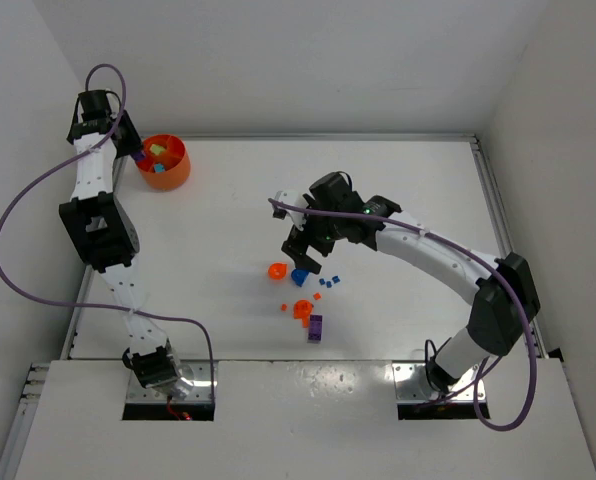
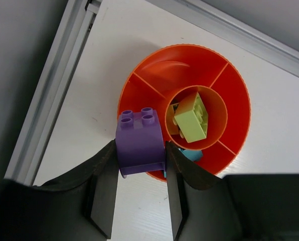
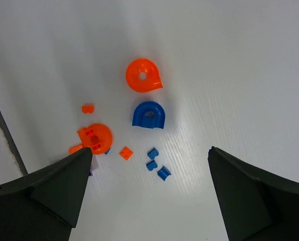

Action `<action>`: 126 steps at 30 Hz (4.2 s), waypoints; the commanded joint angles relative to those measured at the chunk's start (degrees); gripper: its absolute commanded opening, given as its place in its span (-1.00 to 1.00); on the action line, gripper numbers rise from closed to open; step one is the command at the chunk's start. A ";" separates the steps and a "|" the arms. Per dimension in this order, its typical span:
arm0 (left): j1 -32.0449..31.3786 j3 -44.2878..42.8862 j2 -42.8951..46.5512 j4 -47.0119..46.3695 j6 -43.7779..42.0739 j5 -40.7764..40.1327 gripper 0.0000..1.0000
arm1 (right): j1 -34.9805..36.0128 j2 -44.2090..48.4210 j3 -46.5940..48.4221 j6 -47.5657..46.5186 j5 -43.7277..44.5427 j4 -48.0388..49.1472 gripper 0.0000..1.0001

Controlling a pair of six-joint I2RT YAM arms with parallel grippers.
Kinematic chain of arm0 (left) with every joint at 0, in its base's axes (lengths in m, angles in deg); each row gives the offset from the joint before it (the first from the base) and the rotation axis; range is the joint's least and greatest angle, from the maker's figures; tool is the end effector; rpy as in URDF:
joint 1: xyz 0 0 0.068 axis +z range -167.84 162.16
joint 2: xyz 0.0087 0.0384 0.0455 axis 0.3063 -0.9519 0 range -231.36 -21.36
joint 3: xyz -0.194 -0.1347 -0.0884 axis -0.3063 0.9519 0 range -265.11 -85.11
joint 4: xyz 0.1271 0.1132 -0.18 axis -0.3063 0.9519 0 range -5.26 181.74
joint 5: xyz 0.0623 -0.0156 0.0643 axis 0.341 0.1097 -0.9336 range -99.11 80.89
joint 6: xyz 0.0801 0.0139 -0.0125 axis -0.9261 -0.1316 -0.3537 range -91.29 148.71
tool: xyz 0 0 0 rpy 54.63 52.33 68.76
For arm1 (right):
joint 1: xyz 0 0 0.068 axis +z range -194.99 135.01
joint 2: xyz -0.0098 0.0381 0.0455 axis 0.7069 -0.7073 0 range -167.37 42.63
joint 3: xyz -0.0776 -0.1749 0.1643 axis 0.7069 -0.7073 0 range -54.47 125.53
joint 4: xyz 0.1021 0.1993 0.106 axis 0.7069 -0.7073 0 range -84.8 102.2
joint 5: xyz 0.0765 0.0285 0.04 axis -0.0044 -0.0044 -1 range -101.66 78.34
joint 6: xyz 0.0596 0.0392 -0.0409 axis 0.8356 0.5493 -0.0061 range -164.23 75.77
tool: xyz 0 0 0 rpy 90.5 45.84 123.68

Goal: Sort the legos into containers by color

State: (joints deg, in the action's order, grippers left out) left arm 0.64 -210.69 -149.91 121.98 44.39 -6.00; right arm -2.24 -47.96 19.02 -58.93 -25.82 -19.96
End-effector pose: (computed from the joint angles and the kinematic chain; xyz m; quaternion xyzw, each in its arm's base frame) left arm 0.4900 0.1597 0.2574 -0.2553 0.8701 -0.0143 0.4213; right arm 0.2480 0.2530 0.2371 -0.4847 0.7952 0.1958 0.3072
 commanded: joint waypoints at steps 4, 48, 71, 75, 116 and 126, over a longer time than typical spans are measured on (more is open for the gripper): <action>0.68 -3.80 -1.97 -0.93 -0.65 -0.65 -0.95 | -1.34 -1.44 0.33 0.90 -1.76 1.14 0.98; -1.61 57.38 67.82 -1.46 -14.10 33.62 0.60 | 1.47 10.95 -25.50 -21.37 -22.23 -8.62 0.85; -1.61 60.10 65.28 -0.85 -13.58 41.09 0.60 | 17.02 -2.75 -17.77 -60.35 -5.54 -12.32 0.70; -1.61 59.57 63.43 -0.85 -12.35 42.15 0.60 | 17.55 -4.59 -17.77 -60.88 -5.01 -10.99 0.68; -18.39 75.75 65.27 -0.50 -12.25 63.77 0.39 | 17.73 -3.98 3.05 -36.54 5.53 5.00 -0.85; -23.23 74.69 60.35 -0.50 -12.25 63.24 0.30 | 19.57 -5.13 5.95 -36.54 9.41 5.53 -0.85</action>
State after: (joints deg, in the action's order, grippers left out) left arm -21.58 -134.02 -89.00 122.00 32.42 55.42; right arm 16.33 -53.05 21.95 -96.48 -17.77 -16.16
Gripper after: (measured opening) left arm 0.653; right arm 0.360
